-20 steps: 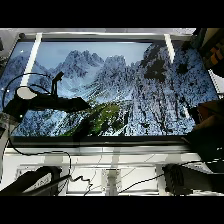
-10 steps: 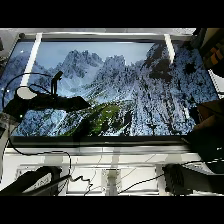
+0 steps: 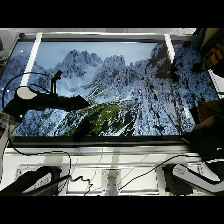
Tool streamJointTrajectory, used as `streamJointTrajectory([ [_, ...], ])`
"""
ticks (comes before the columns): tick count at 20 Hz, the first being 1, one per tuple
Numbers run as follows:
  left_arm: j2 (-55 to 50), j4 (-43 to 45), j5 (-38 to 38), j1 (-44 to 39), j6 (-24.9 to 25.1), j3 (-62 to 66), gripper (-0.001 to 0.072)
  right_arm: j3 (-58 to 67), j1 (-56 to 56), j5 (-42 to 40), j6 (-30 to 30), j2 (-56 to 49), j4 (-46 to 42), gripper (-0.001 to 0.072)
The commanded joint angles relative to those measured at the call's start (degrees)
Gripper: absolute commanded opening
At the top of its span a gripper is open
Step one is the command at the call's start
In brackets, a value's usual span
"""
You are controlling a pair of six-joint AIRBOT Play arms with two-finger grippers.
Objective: Fold the clothes and pants, and hang the long-sleeved shirts on hangers.
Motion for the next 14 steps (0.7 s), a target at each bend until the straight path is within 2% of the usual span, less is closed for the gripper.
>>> streamJointTrajectory([
  [1, 0.0, 0.0, 0.0, 0.1, 0.0, 0.0, 0.0694, -0.5, 19.8, 0.3, -6.4, -0.8, -3.2, 0.002],
  [5, 0.0, 0.0, 0.0, 0.1, 0.0, 0.0, 0.0694, -2.7, 31.0, 2.2, -6.9, -2.4, -13.4, 0.002],
  [14, 0.0, 0.0, 0.0, 0.1, 0.0, 0.0, 0.0694, -3.0, 31.5, 1.8, -6.9, -3.0, -11.8, 0.002],
])
